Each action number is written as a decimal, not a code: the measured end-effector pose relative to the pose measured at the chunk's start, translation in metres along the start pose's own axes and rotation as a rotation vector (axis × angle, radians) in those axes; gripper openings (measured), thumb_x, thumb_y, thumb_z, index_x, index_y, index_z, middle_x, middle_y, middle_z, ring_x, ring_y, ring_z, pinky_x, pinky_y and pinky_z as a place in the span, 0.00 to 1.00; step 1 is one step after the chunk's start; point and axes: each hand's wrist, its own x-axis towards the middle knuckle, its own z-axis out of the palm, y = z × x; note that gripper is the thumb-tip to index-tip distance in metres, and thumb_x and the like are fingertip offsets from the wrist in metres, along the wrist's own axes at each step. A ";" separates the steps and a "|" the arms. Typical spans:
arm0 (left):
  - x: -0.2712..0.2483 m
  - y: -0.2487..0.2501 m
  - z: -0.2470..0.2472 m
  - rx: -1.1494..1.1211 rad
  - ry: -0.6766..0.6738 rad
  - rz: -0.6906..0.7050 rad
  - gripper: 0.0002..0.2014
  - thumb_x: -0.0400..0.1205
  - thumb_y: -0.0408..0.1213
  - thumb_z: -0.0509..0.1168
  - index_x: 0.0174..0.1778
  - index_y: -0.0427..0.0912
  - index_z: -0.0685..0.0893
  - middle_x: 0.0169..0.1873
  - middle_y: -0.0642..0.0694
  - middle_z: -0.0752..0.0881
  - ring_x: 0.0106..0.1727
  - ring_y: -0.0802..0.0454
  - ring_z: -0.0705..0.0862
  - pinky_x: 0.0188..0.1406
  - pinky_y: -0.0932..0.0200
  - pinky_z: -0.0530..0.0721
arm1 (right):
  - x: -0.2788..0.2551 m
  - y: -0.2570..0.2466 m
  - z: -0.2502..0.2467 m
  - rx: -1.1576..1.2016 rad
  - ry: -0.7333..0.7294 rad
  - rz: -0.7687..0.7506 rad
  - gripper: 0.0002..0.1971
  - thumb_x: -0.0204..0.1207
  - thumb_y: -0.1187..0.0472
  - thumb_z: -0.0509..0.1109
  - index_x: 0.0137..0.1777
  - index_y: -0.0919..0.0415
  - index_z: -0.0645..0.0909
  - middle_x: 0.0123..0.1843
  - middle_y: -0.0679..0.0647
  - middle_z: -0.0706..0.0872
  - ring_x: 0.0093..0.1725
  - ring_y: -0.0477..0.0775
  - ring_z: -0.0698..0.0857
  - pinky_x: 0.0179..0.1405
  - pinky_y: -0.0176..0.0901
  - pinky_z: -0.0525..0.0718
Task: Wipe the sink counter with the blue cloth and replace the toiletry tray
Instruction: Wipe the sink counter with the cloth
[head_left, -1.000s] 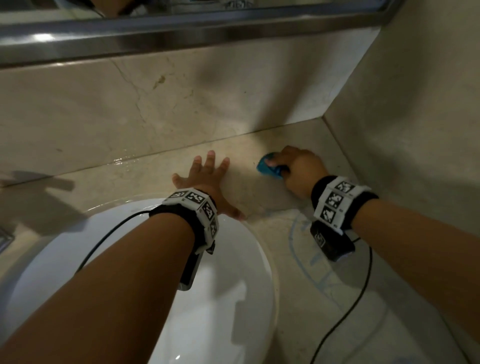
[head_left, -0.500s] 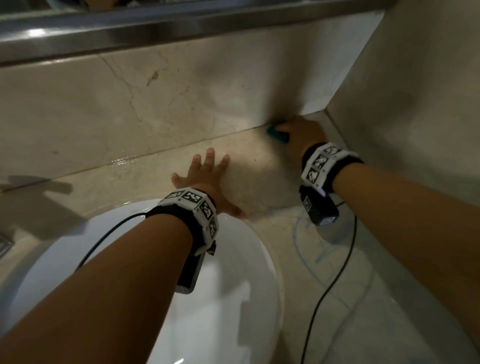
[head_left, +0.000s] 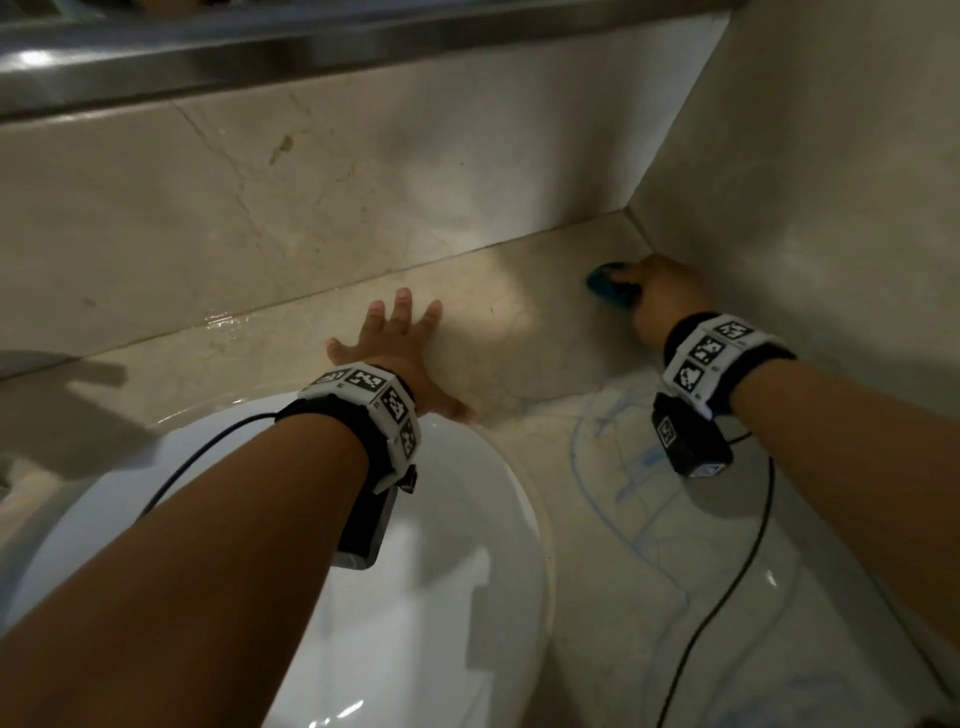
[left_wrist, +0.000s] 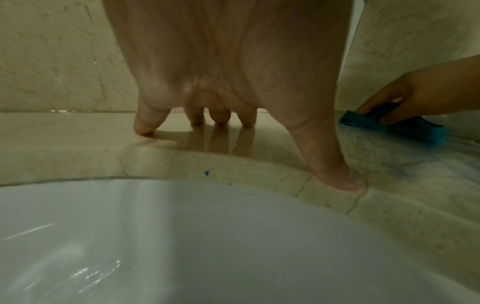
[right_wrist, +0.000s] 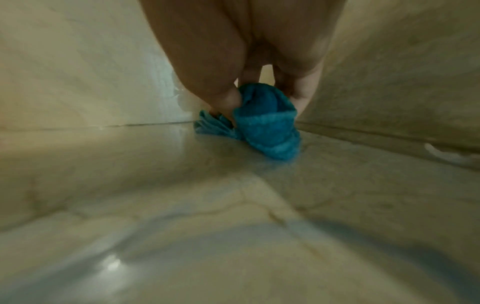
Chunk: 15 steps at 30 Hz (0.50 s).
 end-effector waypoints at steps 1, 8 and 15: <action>0.000 0.000 0.000 0.004 0.005 0.004 0.66 0.56 0.70 0.75 0.81 0.63 0.36 0.82 0.55 0.32 0.83 0.47 0.36 0.76 0.25 0.50 | -0.004 -0.003 0.001 -0.003 0.014 0.016 0.25 0.77 0.69 0.62 0.73 0.54 0.73 0.67 0.65 0.76 0.65 0.70 0.78 0.66 0.53 0.76; 0.006 0.000 0.001 0.032 0.016 0.012 0.69 0.52 0.71 0.75 0.81 0.62 0.36 0.82 0.53 0.33 0.83 0.43 0.37 0.74 0.22 0.52 | -0.114 -0.080 0.033 0.167 -0.064 -0.347 0.24 0.72 0.71 0.67 0.67 0.51 0.80 0.67 0.55 0.80 0.62 0.65 0.79 0.63 0.49 0.78; 0.003 -0.018 -0.002 0.042 0.059 0.080 0.58 0.64 0.68 0.72 0.83 0.57 0.44 0.83 0.49 0.40 0.84 0.43 0.45 0.79 0.34 0.57 | -0.068 -0.071 0.026 0.151 -0.110 -0.344 0.26 0.72 0.72 0.65 0.68 0.52 0.79 0.67 0.60 0.79 0.65 0.64 0.77 0.66 0.47 0.76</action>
